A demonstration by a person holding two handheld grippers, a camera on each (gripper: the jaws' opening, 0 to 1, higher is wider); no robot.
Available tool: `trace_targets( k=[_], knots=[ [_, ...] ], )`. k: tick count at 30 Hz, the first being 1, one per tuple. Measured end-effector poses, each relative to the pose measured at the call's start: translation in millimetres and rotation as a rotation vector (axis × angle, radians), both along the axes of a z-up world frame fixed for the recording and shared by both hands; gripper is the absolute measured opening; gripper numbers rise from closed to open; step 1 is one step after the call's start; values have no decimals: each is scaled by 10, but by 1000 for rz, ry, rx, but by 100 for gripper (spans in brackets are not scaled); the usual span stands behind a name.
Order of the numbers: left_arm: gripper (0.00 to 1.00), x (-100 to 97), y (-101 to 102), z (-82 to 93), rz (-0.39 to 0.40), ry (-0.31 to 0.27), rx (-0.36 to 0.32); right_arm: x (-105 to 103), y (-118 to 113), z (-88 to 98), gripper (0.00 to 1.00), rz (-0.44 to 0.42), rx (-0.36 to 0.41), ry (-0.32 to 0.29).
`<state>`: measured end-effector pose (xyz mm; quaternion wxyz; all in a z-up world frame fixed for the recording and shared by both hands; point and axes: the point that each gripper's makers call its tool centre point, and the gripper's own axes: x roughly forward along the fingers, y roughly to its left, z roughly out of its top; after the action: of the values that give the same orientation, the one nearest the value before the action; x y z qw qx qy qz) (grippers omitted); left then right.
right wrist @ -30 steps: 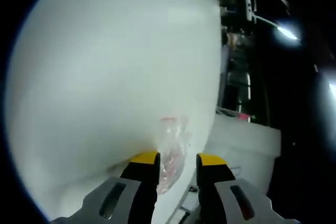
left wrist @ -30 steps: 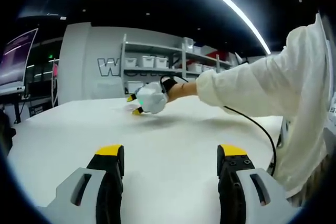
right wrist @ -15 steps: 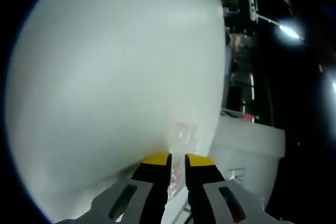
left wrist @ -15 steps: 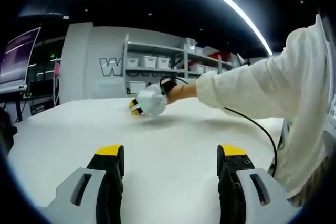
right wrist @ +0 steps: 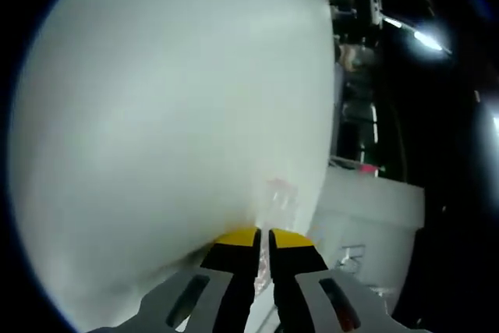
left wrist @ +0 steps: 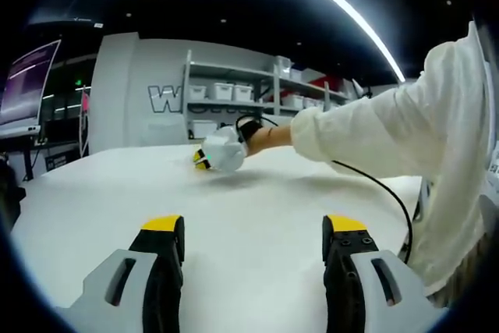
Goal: Open the resealable bag by pulling the two sides of the seal apart until the entire bag opening is separated and visibly accessible.
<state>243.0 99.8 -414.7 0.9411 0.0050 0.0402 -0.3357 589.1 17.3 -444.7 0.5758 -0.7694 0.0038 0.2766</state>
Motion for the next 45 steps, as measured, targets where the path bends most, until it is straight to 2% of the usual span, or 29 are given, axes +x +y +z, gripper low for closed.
trace_targets(
  k=[17,28,37,40,45],
  knots=[
    [71,16,13,4,2,1,-4,59,-11,-16,0,-11,3,-18],
    [71,11,12,-8,0,3,-1,19,-1,44,0,-52,94,-19],
    [71,0,2,-22,-3,7,2,-17,-16,191,0,-109,235,-6],
    [71,-4,5,-25,-2,8,4,-22,-33,244,0,-148,346,19],
    [71,-13,4,-14,-4,5,2,-41,-98,365,0,-227,601,90]
  ],
)
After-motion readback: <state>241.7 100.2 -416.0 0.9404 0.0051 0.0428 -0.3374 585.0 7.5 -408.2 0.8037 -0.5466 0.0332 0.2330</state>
